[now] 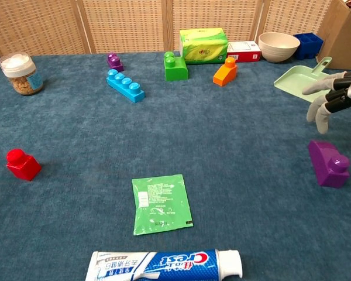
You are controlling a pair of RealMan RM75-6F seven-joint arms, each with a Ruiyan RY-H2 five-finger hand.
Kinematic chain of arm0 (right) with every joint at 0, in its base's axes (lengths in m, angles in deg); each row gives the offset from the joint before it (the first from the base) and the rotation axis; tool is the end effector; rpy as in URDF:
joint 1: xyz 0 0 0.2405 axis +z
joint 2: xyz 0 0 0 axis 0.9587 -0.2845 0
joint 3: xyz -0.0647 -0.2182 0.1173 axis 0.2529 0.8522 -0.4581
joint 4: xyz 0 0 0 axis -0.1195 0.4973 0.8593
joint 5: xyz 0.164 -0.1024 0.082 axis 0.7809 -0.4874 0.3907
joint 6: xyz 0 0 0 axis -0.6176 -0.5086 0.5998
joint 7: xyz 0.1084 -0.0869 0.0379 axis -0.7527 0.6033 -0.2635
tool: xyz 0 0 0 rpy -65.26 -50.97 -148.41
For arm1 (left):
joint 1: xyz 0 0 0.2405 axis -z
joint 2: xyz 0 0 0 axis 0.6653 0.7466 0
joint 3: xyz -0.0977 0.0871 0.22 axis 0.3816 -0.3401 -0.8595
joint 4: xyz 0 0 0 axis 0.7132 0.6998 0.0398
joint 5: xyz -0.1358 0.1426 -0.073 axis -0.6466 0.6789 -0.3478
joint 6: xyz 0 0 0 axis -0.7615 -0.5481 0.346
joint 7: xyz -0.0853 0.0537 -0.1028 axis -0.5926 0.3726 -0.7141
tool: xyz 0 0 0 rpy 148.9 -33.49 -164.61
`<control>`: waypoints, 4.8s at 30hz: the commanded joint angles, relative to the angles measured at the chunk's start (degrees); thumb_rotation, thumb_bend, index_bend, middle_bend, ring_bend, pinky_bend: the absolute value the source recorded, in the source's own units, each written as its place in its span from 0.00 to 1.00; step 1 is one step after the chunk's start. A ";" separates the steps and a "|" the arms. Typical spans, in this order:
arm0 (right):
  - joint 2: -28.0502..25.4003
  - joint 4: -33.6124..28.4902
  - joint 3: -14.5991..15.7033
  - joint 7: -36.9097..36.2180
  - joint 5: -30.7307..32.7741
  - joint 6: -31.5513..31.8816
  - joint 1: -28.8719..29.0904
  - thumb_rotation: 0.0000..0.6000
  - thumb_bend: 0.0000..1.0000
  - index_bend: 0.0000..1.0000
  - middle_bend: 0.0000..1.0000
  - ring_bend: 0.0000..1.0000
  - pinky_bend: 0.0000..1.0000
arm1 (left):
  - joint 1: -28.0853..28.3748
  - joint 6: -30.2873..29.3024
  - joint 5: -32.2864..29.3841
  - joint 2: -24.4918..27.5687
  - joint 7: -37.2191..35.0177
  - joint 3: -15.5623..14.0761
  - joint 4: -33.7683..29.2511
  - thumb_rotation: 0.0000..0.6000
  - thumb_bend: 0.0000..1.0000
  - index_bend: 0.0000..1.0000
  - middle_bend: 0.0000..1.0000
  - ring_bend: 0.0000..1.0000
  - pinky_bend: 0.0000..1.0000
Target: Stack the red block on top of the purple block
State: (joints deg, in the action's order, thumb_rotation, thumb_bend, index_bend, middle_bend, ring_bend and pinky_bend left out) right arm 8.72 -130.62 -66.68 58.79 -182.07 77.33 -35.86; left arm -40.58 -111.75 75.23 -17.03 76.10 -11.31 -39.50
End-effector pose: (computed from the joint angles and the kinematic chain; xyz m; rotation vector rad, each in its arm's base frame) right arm -0.2648 -0.3098 0.0836 2.3376 -0.4803 0.7967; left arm -0.2258 0.1227 0.1765 -1.6002 -1.0129 -0.8992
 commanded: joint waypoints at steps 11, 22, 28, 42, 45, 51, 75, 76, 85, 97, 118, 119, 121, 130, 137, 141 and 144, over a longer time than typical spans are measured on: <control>1.81 4.24 2.23 -2.96 -0.10 2.35 -0.20 1.00 0.00 0.42 0.30 0.07 0.11 | -0.69 -0.32 1.28 -0.04 1.85 -0.45 -1.62 0.89 0.38 0.35 0.24 0.17 0.00; 5.31 8.42 3.17 -5.24 -0.10 2.59 0.51 1.00 0.00 0.42 0.30 0.06 0.11 | -1.82 -1.29 2.10 0.20 2.98 -0.97 -2.42 0.88 0.38 0.35 0.24 0.17 0.00; 6.36 8.98 3.53 -5.32 -0.23 2.11 1.55 1.00 0.00 0.41 0.30 0.06 0.11 | -2.13 -1.54 1.97 0.32 2.81 -0.97 -2.35 0.89 0.38 0.35 0.24 0.17 0.00; 6.91 7.44 4.43 -3.39 0.56 0.34 2.50 1.00 0.00 0.42 0.30 0.06 0.11 | -2.32 -1.67 1.72 0.48 1.55 -0.82 -1.57 0.88 0.38 0.35 0.24 0.17 0.00; 6.96 7.03 4.69 -2.78 0.58 0.26 2.50 1.00 0.00 0.44 0.30 0.06 0.11 | -2.40 -1.86 1.64 0.53 1.31 -0.74 -1.44 0.88 0.38 0.35 0.24 0.17 0.00; 7.48 6.72 4.88 -2.07 0.92 -0.61 2.79 1.00 0.00 0.49 0.30 0.07 0.11 | -2.53 -2.07 1.87 0.62 0.96 -0.75 -1.15 0.88 0.38 0.35 0.24 0.17 0.00; 6.59 -3.29 2.28 2.77 4.22 -4.63 5.66 1.00 0.00 0.69 0.31 0.14 0.13 | -1.81 -1.26 0.59 -0.06 -1.64 -0.02 1.41 0.88 0.38 0.35 0.24 0.17 0.00; 6.22 -4.41 1.91 3.40 4.48 -4.86 5.91 1.00 0.00 0.69 0.31 0.15 0.13 | -1.72 -1.20 0.55 -0.12 -1.75 0.05 1.54 0.88 0.38 0.35 0.24 0.17 0.00; 3.80 -13.25 -0.97 7.95 6.38 -7.42 8.05 1.00 0.00 0.70 0.32 0.15 0.13 | -1.46 -1.41 0.11 -0.41 -2.83 0.47 2.93 0.89 0.38 0.35 0.24 0.17 0.00; 5.12 -20.60 -6.47 13.85 11.18 -14.71 12.56 1.00 0.00 0.70 0.32 0.16 0.13 | -1.59 -1.67 -0.84 -1.23 -4.48 0.56 5.20 0.88 0.38 0.35 0.24 0.17 0.00; 14.34 -18.20 -14.16 21.51 23.11 -26.96 20.07 1.00 0.00 0.70 0.32 0.16 0.14 | -1.51 -1.58 -3.35 -2.25 -8.72 0.94 9.77 0.88 0.38 0.35 0.24 0.16 0.00; 14.81 -17.79 -14.33 21.70 23.46 -27.31 20.41 1.00 0.00 0.70 0.32 0.16 0.14 | -1.57 -1.63 -3.45 -2.29 -8.89 0.92 10.00 0.89 0.38 0.35 0.24 0.16 0.00; 15.46 -17.21 -14.58 21.92 23.94 -27.72 20.87 1.00 0.00 0.70 0.32 0.16 0.14 | -1.66 -1.75 -3.58 -2.37 -9.18 0.91 10.30 0.88 0.38 0.35 0.24 0.16 0.00; 18.63 -14.04 -15.34 21.93 25.37 -29.02 22.93 1.00 0.00 0.70 0.32 0.16 0.14 | -1.95 -1.81 -4.17 -2.76 -9.71 0.76 11.27 0.89 0.38 0.35 0.24 0.16 0.00; 21.06 -11.00 -15.71 21.60 26.38 -30.02 24.40 1.00 0.00 0.69 0.32 0.16 0.14 | -2.01 -1.76 -4.62 -3.08 -10.08 0.80 11.82 0.88 0.38 0.35 0.24 0.16 0.00; 22.23 -9.53 -16.09 21.58 27.04 -30.49 25.18 1.00 0.00 0.69 0.32 0.16 0.14 | -2.04 -1.78 -4.89 -3.15 -10.33 0.87 12.07 0.88 0.38 0.35 0.24 0.16 0.00; 23.11 -8.53 -16.39 21.52 27.59 -30.85 25.76 1.00 0.00 0.69 0.32 0.16 0.14 | -2.16 -2.00 -4.90 -3.19 -10.54 0.87 12.30 0.88 0.38 0.35 0.24 0.16 0.00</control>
State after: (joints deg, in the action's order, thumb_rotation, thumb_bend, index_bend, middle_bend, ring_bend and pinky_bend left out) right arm 31.62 -139.39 -82.96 80.32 -154.66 46.63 -10.28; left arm -42.72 -113.72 70.34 -20.21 65.59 -10.44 -27.24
